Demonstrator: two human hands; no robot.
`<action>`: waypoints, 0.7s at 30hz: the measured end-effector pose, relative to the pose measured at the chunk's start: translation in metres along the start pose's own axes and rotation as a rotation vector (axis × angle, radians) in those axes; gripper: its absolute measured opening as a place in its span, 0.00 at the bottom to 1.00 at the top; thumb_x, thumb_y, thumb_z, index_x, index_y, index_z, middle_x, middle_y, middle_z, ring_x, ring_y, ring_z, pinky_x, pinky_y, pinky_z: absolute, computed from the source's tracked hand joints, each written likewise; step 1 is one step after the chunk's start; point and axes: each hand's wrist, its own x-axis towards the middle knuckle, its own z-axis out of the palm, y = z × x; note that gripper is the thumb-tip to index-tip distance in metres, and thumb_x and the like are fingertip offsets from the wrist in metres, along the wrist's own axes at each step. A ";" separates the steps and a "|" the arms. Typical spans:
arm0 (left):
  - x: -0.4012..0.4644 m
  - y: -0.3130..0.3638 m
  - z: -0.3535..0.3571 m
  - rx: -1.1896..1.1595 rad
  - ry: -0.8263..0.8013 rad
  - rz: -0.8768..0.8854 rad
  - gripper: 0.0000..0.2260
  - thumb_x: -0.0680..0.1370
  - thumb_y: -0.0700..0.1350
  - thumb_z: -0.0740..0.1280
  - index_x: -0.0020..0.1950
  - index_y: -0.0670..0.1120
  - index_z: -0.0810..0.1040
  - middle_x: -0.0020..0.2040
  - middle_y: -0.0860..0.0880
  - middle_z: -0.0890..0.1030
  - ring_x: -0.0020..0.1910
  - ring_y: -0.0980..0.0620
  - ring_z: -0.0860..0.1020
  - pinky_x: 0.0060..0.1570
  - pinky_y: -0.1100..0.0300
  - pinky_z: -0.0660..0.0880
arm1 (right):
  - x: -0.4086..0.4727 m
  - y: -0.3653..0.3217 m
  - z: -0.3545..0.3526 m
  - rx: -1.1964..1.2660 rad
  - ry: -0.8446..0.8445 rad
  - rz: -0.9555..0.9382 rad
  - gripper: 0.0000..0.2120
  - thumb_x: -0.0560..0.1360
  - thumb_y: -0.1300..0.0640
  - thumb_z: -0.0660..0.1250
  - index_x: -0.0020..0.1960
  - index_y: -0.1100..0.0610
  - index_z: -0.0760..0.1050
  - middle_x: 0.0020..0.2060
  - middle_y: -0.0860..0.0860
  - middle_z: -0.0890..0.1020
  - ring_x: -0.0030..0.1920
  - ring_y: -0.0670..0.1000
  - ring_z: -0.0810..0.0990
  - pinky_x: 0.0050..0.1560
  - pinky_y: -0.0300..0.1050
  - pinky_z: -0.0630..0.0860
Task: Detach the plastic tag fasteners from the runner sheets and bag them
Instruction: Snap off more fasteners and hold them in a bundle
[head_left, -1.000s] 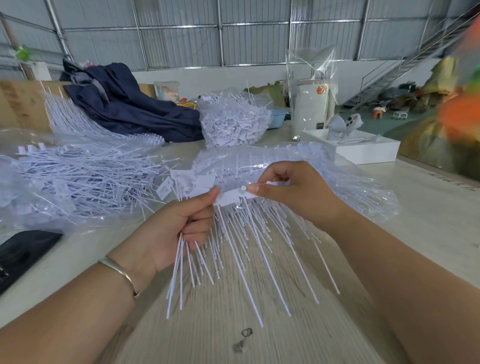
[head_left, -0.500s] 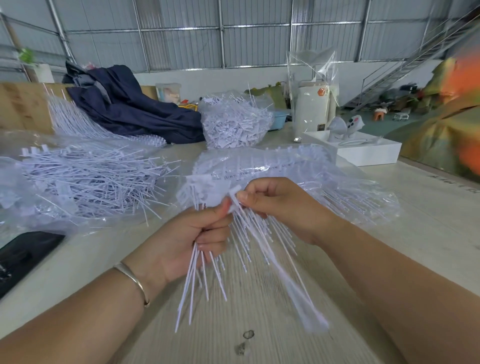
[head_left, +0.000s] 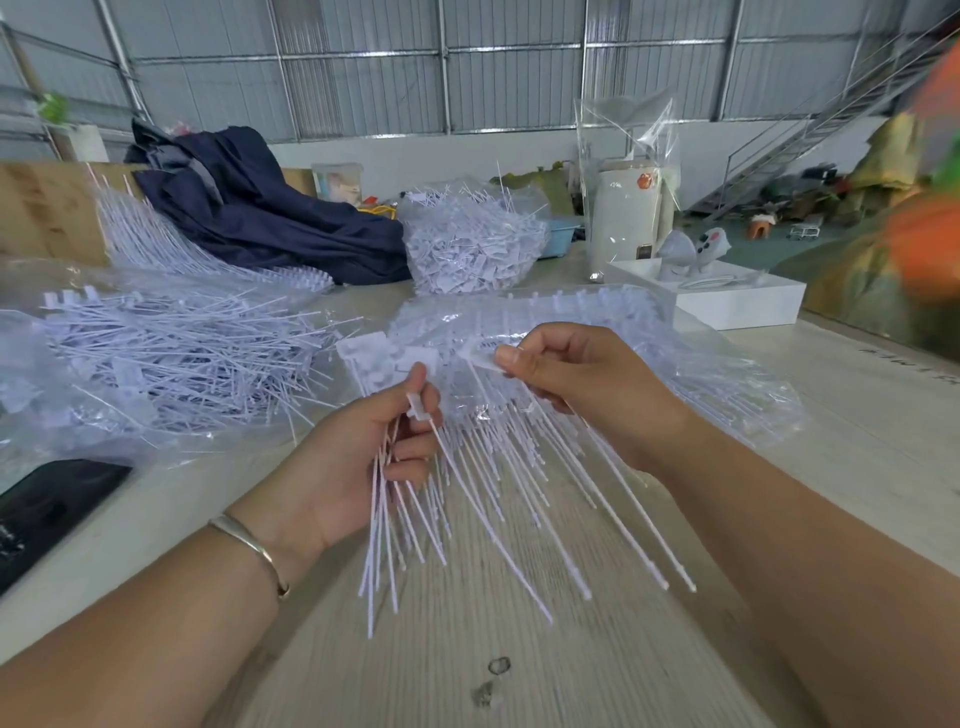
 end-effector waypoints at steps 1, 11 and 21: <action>0.000 0.000 0.000 0.018 0.019 0.014 0.12 0.74 0.52 0.66 0.36 0.46 0.74 0.33 0.51 0.70 0.26 0.58 0.64 0.18 0.69 0.60 | 0.000 0.001 0.000 -0.003 0.002 -0.002 0.22 0.68 0.46 0.72 0.42 0.67 0.77 0.28 0.49 0.71 0.29 0.44 0.68 0.33 0.34 0.65; 0.000 -0.002 0.003 -0.047 -0.036 -0.031 0.16 0.76 0.57 0.62 0.34 0.47 0.72 0.27 0.53 0.63 0.18 0.60 0.61 0.20 0.67 0.60 | 0.001 0.003 -0.001 -0.025 0.035 0.023 0.14 0.73 0.53 0.73 0.48 0.65 0.78 0.27 0.46 0.74 0.27 0.39 0.71 0.31 0.28 0.66; 0.000 -0.008 0.005 0.073 0.071 0.027 0.11 0.68 0.38 0.70 0.49 0.43 0.74 0.26 0.55 0.64 0.20 0.60 0.59 0.19 0.70 0.58 | 0.001 0.003 -0.003 -0.013 0.007 0.052 0.06 0.72 0.61 0.73 0.46 0.61 0.79 0.34 0.52 0.76 0.29 0.41 0.71 0.31 0.29 0.66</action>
